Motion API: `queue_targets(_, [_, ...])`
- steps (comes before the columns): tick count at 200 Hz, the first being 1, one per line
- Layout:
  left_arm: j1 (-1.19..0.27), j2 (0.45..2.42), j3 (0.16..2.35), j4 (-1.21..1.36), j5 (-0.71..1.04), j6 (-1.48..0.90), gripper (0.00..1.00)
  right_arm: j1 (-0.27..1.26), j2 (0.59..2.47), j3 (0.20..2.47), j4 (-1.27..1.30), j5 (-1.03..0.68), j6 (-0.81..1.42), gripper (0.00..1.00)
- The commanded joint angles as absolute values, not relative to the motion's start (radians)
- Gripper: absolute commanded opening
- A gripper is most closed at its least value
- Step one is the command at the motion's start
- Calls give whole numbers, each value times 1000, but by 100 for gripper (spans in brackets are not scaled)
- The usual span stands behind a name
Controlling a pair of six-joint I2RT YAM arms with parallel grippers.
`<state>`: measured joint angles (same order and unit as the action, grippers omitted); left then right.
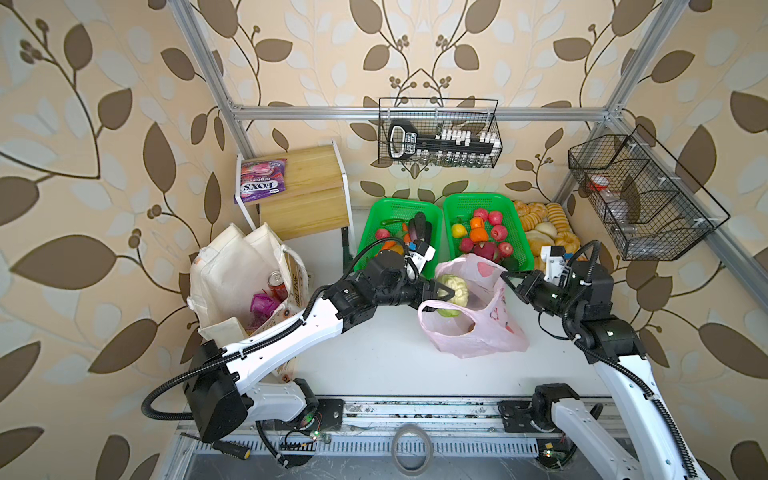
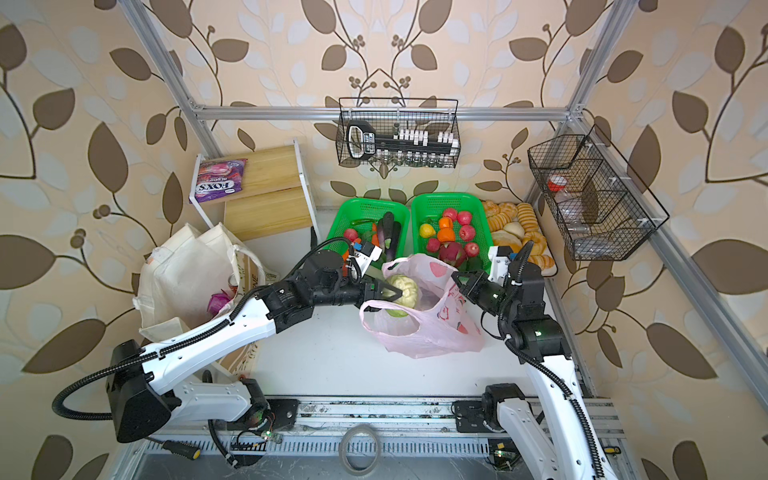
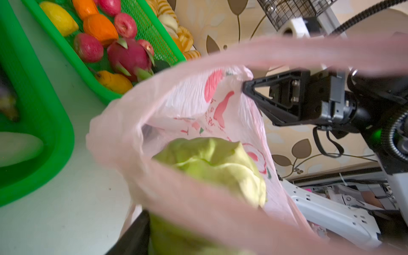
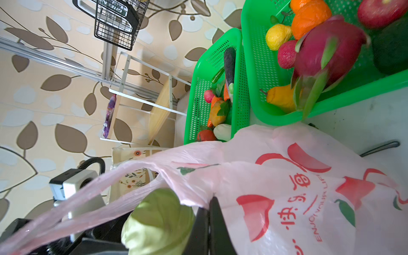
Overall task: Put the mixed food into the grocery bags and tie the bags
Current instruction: 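Carry the cabbage into the pink bag held by the right gripper, then open the left gripper to drop the cabbage into the bag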
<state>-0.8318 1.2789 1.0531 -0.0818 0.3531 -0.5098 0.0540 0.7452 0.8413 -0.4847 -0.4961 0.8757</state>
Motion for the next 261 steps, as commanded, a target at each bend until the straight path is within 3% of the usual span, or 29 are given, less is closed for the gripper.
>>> queue_targets(1, [-833,1315,1104,61,286,-528,64,46,731,827,-465,-557,956,0])
queue_targets(84, [-832,1414,1176,60,309,-505,91,-11,717,766,-432,-589,1000,0])
queue_targets(126, [-833,1394,1176,71,352,-476,99,-31,717,742,-412,-577,999,0])
queue_targets(170, [-833,1364,1185,31,408,-438,99,-81,718,754,-446,-547,947,0])
queue_targets(225, [-833,1250,1123,-30,423,-346,96,-150,760,834,-646,-361,706,0])
queue_targets(261, [-831,1204,1144,-259,409,-201,99,-158,762,823,-615,-390,724,0])
